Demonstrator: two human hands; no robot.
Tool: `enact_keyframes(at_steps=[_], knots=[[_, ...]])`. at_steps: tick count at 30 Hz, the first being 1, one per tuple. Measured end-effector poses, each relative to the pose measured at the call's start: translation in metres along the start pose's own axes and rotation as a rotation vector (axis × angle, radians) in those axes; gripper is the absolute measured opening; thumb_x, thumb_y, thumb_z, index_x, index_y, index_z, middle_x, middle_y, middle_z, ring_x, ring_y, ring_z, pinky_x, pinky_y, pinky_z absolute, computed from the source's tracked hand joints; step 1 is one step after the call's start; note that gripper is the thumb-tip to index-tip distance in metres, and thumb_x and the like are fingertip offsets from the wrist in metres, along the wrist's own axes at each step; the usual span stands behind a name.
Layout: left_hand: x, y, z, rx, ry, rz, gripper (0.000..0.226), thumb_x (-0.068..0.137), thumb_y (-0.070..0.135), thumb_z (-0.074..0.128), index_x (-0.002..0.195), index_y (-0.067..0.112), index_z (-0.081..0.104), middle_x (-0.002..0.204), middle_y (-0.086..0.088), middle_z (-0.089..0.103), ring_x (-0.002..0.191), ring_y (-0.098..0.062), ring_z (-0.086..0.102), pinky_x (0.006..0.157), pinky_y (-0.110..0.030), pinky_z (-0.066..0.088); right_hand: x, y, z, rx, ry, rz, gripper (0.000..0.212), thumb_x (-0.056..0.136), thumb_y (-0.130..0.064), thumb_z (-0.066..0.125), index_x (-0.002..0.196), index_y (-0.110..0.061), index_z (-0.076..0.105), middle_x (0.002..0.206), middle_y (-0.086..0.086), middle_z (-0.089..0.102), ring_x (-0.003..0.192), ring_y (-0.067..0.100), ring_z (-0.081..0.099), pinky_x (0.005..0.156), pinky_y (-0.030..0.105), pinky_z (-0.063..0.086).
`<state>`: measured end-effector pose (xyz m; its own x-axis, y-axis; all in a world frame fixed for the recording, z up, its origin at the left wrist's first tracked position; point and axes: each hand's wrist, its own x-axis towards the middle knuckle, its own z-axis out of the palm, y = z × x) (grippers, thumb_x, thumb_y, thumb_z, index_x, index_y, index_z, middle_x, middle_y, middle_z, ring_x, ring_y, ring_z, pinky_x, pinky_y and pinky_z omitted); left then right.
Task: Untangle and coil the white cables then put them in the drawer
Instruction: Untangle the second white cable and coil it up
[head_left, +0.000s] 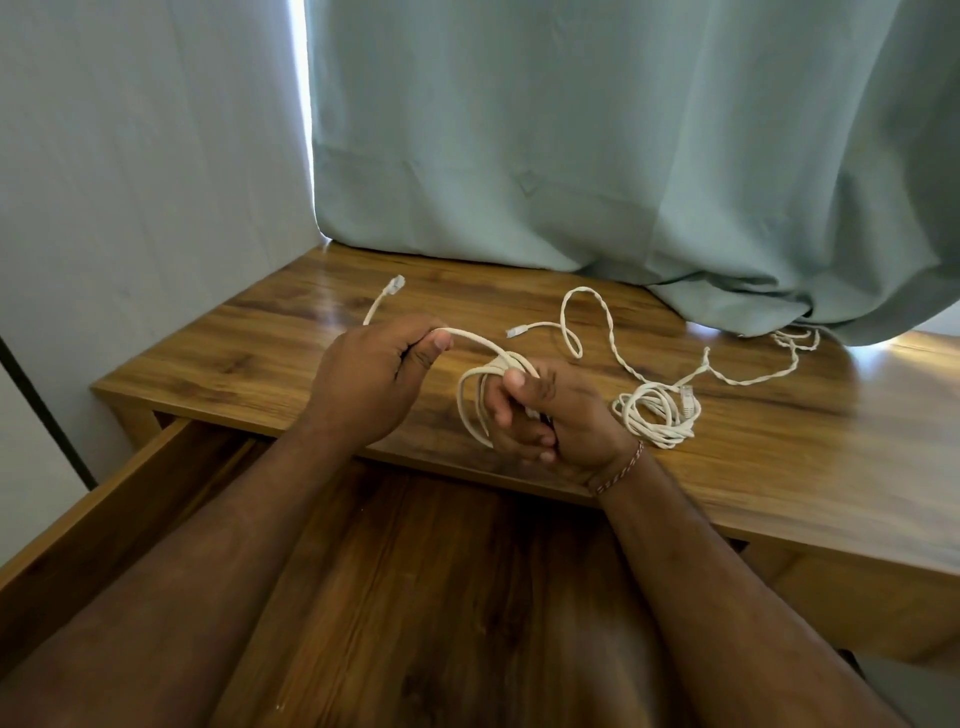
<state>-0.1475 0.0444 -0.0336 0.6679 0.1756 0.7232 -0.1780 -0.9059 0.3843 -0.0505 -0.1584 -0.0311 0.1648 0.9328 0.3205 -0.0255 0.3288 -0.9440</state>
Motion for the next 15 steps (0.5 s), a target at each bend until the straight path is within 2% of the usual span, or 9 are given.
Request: enact_keyframes(at_steps=[4, 8, 12, 15], knots=[[-0.001, 0.012, 0.003, 0.078, -0.028, 0.061, 0.046, 0.107, 0.055, 0.033, 0.114, 0.029, 0.071, 0.082, 0.007, 0.07, 0.07, -0.014, 0.063, 0.059, -0.039, 0.052, 0.003, -0.006, 0.005, 0.272, -0.044, -0.079, 0.037, 0.1, -0.039, 0.058, 0.078, -0.009, 0.057, 0.046, -0.008, 0.039, 0.034, 0.008, 0.033, 0.04, 0.028, 0.023], [-0.004, 0.025, 0.01, 0.069, -0.035, 0.127, 0.044, 0.109, 0.052, 0.03, 0.119, 0.029, 0.066, 0.074, 0.01, 0.062, 0.061, -0.01, 0.055, 0.053, -0.035, 0.049, 0.007, -0.012, 0.013, 0.498, 0.046, -0.214, 0.037, 0.105, -0.034, 0.044, 0.078, -0.011, 0.053, 0.044, -0.006, 0.038, 0.035, 0.009, 0.035, 0.044, 0.027, 0.025], [-0.011, 0.033, 0.019, 0.075, -0.091, 0.117, 0.042, 0.11, 0.047, 0.031, 0.119, 0.024, 0.065, 0.078, 0.01, 0.063, 0.066, -0.01, 0.057, 0.059, -0.04, 0.052, 0.009, -0.015, 0.012, 0.5, 0.246, -0.278, 0.042, 0.11, -0.033, 0.031, 0.077, -0.013, 0.049, 0.043, -0.008, 0.042, 0.034, 0.007, 0.039, 0.044, 0.027, 0.029], [-0.014, 0.039, 0.021, -0.125, -0.142, 0.094, 0.031, 0.111, 0.033, 0.041, 0.134, 0.026, 0.061, 0.088, 0.014, 0.064, 0.077, -0.007, 0.061, 0.068, -0.034, 0.052, 0.006, -0.016, 0.007, 0.457, 0.331, -0.251, 0.044, 0.11, -0.034, 0.029, 0.076, -0.014, 0.048, 0.042, -0.008, 0.039, 0.033, 0.007, 0.035, 0.042, 0.025, 0.031]])
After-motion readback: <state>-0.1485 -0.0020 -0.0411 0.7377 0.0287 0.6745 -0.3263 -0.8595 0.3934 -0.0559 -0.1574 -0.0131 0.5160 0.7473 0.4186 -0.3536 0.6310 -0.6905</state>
